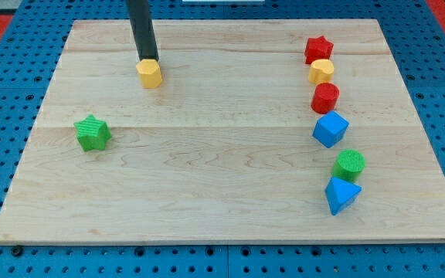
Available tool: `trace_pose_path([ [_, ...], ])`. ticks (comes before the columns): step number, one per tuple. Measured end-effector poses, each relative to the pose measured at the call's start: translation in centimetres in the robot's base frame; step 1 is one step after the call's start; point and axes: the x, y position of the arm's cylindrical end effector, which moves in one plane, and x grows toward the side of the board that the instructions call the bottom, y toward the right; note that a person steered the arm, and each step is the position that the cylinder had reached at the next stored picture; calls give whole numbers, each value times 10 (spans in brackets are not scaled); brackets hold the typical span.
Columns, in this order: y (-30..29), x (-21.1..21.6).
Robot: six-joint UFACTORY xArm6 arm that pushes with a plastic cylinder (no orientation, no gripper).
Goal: Move the yellow hexagon above the red star
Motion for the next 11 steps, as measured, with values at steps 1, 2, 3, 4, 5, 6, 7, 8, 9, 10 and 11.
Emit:
trace_pose_path([
  [1,1,10],
  [2,-49,13],
  [3,-64,49],
  [4,-6,49],
  [5,81,31],
  [6,110,24],
  [7,121,72],
  [8,136,51],
  [9,138,-6],
  [10,111,-27],
  [11,97,-52],
])
